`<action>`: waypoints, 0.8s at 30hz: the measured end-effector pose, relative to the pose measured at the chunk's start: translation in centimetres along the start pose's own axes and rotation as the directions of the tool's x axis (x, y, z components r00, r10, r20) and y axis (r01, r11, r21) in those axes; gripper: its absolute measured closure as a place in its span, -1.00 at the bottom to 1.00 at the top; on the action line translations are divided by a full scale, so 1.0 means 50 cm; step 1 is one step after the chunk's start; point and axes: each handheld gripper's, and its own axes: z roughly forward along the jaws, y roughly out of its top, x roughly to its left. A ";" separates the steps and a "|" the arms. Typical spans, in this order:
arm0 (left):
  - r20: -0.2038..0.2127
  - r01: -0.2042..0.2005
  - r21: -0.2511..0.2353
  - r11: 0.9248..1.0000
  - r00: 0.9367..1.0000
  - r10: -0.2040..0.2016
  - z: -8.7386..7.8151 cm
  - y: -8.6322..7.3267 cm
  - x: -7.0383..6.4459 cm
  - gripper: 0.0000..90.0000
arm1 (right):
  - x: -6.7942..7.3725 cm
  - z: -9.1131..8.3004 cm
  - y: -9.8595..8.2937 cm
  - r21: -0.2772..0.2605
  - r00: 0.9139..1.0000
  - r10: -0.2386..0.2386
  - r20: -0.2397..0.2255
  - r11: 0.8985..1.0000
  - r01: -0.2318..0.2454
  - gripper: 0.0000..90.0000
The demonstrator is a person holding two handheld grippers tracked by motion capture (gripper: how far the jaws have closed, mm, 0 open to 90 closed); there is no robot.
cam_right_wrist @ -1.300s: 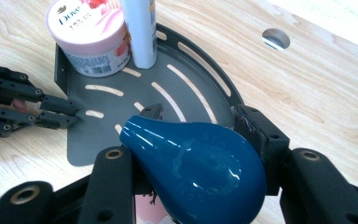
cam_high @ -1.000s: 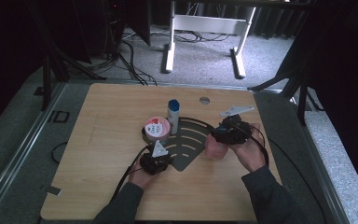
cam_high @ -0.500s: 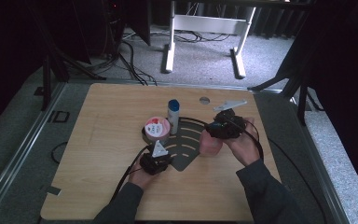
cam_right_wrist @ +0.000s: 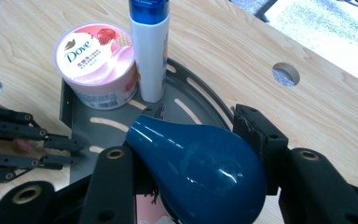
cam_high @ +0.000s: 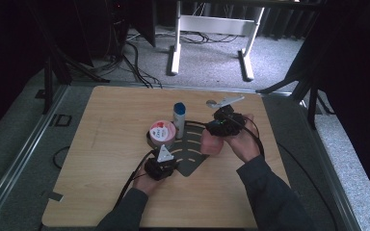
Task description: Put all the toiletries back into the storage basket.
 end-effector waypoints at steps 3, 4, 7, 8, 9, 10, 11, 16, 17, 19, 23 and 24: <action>0.000 -0.001 0.000 1.000 1.000 0.001 0.000 0.000 0.000 0.73 | -0.001 0.009 0.006 0.004 1.000 0.000 -0.002 1.000 0.000 0.20; 0.000 -0.002 0.001 1.000 1.000 0.002 0.000 0.000 0.000 0.73 | -0.001 0.012 0.008 0.007 1.000 -0.002 -0.002 1.000 0.002 0.20; -0.001 -0.002 0.000 1.000 1.000 0.002 0.000 0.000 0.000 0.73 | 0.000 0.021 0.014 0.013 1.000 -0.003 -0.001 1.000 0.003 0.20; -0.001 -0.002 0.000 1.000 1.000 0.002 0.000 0.000 0.000 0.73 | 0.001 0.024 0.016 0.012 1.000 -0.003 -0.003 1.000 0.003 0.20; -0.002 -0.002 0.000 1.000 1.000 0.002 0.000 0.000 0.000 0.73 | 0.001 0.026 0.018 0.014 1.000 -0.002 -0.003 1.000 0.002 0.20; -0.002 -0.003 0.000 1.000 1.000 0.003 0.000 0.000 0.000 0.73 | 0.002 0.029 0.020 0.015 1.000 -0.001 -0.003 1.000 0.001 0.20; -0.002 -0.001 -0.001 1.000 1.000 0.001 0.000 0.000 0.000 0.73 | 0.003 0.032 0.022 0.018 1.000 -0.005 -0.003 1.000 0.005 0.20; -0.001 -0.003 0.001 1.000 1.000 0.003 0.000 0.000 0.000 0.73 | 0.006 0.045 0.032 0.023 1.000 -0.012 -0.002 1.000 0.012 0.20; -0.001 -0.002 0.001 1.000 1.000 0.002 0.000 0.000 0.000 0.73 | 0.006 0.048 0.034 0.023 1.000 -0.015 -0.001 1.000 0.015 0.20; -0.001 -0.002 0.000 1.000 1.000 0.002 0.000 0.000 0.000 0.73 | 0.006 0.052 0.036 0.020 1.000 -0.015 -0.003 1.000 0.015 0.20; -0.003 -0.002 0.000 1.000 1.000 0.002 0.000 0.000 0.000 0.73 | 0.008 0.062 0.041 0.023 1.000 -0.018 -0.004 1.000 0.019 0.20; -0.002 -0.003 0.000 1.000 1.000 0.003 0.000 0.000 0.000 0.73 | 0.008 0.064 0.042 0.026 1.000 -0.022 -0.004 0.999 0.022 0.20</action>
